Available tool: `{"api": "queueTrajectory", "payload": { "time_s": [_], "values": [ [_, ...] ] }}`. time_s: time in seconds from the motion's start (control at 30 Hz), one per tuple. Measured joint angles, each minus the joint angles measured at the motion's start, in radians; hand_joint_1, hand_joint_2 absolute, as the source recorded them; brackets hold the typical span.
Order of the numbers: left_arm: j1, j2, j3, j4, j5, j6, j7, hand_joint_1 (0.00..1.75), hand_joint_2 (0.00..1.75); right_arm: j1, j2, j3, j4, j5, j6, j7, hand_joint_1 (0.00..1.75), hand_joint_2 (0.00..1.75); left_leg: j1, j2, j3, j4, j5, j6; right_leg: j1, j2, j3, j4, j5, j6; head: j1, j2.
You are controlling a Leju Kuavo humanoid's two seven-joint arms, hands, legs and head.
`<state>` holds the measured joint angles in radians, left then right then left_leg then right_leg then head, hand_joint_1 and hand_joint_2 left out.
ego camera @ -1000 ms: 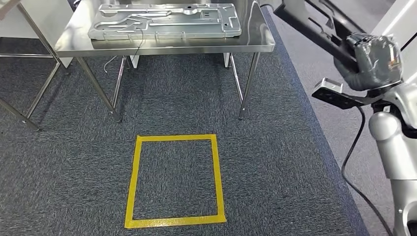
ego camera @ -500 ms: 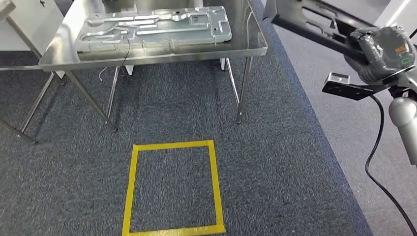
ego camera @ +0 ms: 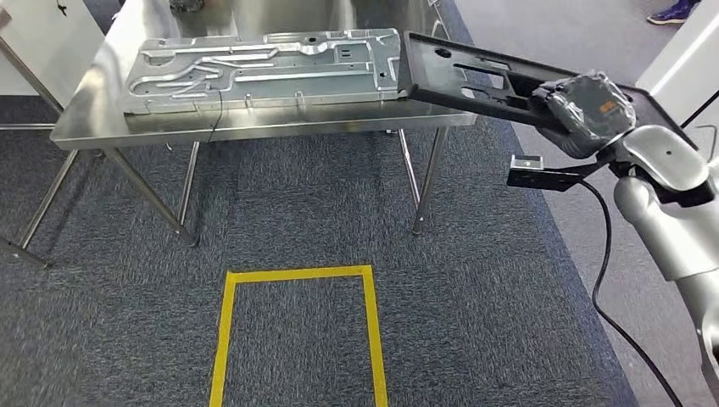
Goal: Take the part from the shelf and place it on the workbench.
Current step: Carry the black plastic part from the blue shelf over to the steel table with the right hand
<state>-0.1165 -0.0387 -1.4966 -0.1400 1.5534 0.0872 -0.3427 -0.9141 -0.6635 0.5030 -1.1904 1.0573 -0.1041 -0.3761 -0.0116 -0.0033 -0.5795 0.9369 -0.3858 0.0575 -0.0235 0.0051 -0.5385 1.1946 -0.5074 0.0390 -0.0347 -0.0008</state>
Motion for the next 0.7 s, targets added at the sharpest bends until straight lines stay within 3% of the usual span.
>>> {"api": "queueTrajectory", "payload": {
  "time_s": [0.03,0.1,0.13,0.17,0.2,0.23,0.27,0.3,0.33,0.37,0.43,0.47,0.53,0.6,0.63,0.67,0.7],
  "values": [
    [0.000,0.000,-0.001,0.000,0.000,0.000,0.001,0.00,1.75,-0.024,0.019,0.026,0.023,0.004,0.005,0.002,1.48,1.75,0.001,0.000,0.022,-0.010,-0.009,-0.001,-0.001,0.000,-0.045,0.034,-0.031,0.003,0.000,0.000],
    [-0.002,-0.001,-0.002,0.000,0.000,-0.001,0.004,0.00,1.75,-0.064,0.060,0.077,0.068,0.006,0.011,0.006,1.48,1.75,0.006,-0.001,0.067,-0.022,-0.035,-0.009,-0.005,0.000,-0.108,0.036,-0.123,0.015,0.000,0.000],
    [-0.003,-0.002,-0.003,0.000,0.000,-0.001,0.004,0.00,1.75,-0.082,0.080,0.101,0.088,0.006,0.012,0.007,1.48,1.75,0.010,-0.003,0.089,-0.024,-0.050,-0.013,-0.009,-0.001,-0.124,0.007,-0.147,0.021,0.000,0.000],
    [-0.003,-0.002,-0.003,0.000,0.000,-0.001,0.004,0.00,1.75,-0.099,0.098,0.124,0.107,0.006,0.012,0.008,1.48,1.75,0.015,-0.005,0.111,-0.024,-0.067,-0.018,-0.014,-0.003,-0.131,-0.039,-0.135,0.029,0.000,0.000],
    [-0.003,-0.002,-0.003,0.000,0.000,-0.001,0.005,0.00,1.75,-0.114,0.114,0.146,0.126,0.004,0.011,0.007,1.48,1.75,0.019,-0.007,0.130,-0.022,-0.085,-0.024,-0.020,-0.007,-0.130,-0.099,-0.077,0.036,0.000,0.000],
    [-0.003,-0.001,-0.003,0.000,0.000,0.000,0.005,0.00,1.75,-0.127,0.127,0.166,0.144,0.003,0.010,0.006,1.48,1.75,0.022,-0.010,0.149,-0.017,-0.103,-0.031,-0.026,-0.017,-0.127,-0.160,0.011,0.042,0.000,0.000],
    [-0.003,0.000,-0.003,0.000,0.000,0.000,0.006,0.00,1.75,-0.139,0.139,0.183,0.159,0.001,0.009,0.005,1.48,1.75,0.024,-0.013,0.161,-0.012,-0.121,-0.039,-0.026,-0.028,-0.121,-0.201,0.089,0.040,0.000,0.000],
    [-0.002,0.000,-0.004,0.000,0.000,0.000,0.006,0.00,1.75,-0.150,0.150,0.198,0.172,-0.002,0.007,0.002,1.48,1.75,0.024,-0.013,0.172,-0.009,-0.138,-0.048,-0.023,-0.035,-0.117,-0.223,0.146,0.034,-0.001,0.000],
    [-0.003,0.001,-0.004,0.000,0.000,0.000,0.006,0.00,1.75,-0.163,0.162,0.209,0.180,-0.005,0.005,-0.001,1.48,1.75,0.024,-0.012,0.180,0.002,-0.145,-0.057,-0.020,-0.038,-0.115,-0.226,0.167,0.023,-0.001,0.000],
    [-0.004,0.000,-0.004,0.000,0.000,0.000,0.005,0.00,1.75,-0.179,0.174,0.218,0.187,-0.010,0.003,-0.004,1.48,1.75,0.026,-0.010,0.178,0.013,-0.145,-0.064,-0.015,-0.035,-0.111,-0.219,0.160,0.009,-0.001,0.000],
    [-0.008,0.000,-0.004,0.000,0.001,-0.001,0.004,0.00,1.75,-0.211,0.199,0.231,0.196,-0.020,-0.004,-0.007,1.48,1.75,0.032,-0.003,0.161,0.067,-0.132,-0.072,-0.014,-0.024,-0.103,-0.217,0.150,-0.012,-0.002,0.000],
    [-0.010,0.000,-0.004,0.000,0.001,-0.001,0.003,0.00,1.75,-0.225,0.209,0.239,0.203,-0.024,-0.009,-0.007,1.48,1.75,0.034,-0.001,0.138,0.109,-0.132,-0.073,-0.011,-0.020,-0.099,-0.217,0.144,-0.021,-0.003,0.000],
    [-0.010,0.000,-0.004,0.000,0.002,-0.001,0.003,0.00,1.75,-0.243,0.231,0.260,0.222,-0.031,-0.015,-0.007,1.48,1.75,0.036,0.000,0.063,0.226,-0.171,-0.073,-0.007,-0.013,-0.091,-0.218,0.134,-0.032,-0.004,0.000],
    [-0.008,0.000,-0.004,0.000,0.002,-0.001,0.002,0.00,1.75,-0.248,0.255,0.282,0.242,-0.035,-0.016,-0.005,1.48,1.75,0.036,-0.001,-0.023,0.328,-0.238,-0.075,-0.002,-0.006,-0.085,-0.217,0.123,-0.037,-0.004,0.000],
    [-0.007,0.000,-0.004,0.000,0.002,-0.001,0.002,0.00,1.75,-0.248,0.265,0.290,0.249,-0.036,-0.016,-0.005,1.48,1.75,0.036,0.000,-0.053,0.346,-0.255,-0.076,0.000,-0.002,-0.080,-0.216,0.118,-0.036,-0.004,0.000],
    [-0.007,0.000,-0.004,0.000,0.001,-0.001,0.002,0.00,1.75,-0.249,0.275,0.299,0.256,-0.037,-0.017,-0.005,1.48,1.75,0.036,0.000,-0.068,0.333,-0.246,-0.074,0.001,0.000,-0.072,-0.215,0.110,-0.034,-0.004,0.000],
    [-0.008,0.000,-0.004,0.000,0.001,-0.001,0.002,0.00,1.75,-0.251,0.284,0.307,0.263,-0.039,-0.017,-0.005,1.48,1.75,0.036,0.000,-0.068,0.289,-0.211,-0.072,0.001,0.001,-0.064,-0.212,0.102,-0.032,-0.004,0.000]
  ]
}}
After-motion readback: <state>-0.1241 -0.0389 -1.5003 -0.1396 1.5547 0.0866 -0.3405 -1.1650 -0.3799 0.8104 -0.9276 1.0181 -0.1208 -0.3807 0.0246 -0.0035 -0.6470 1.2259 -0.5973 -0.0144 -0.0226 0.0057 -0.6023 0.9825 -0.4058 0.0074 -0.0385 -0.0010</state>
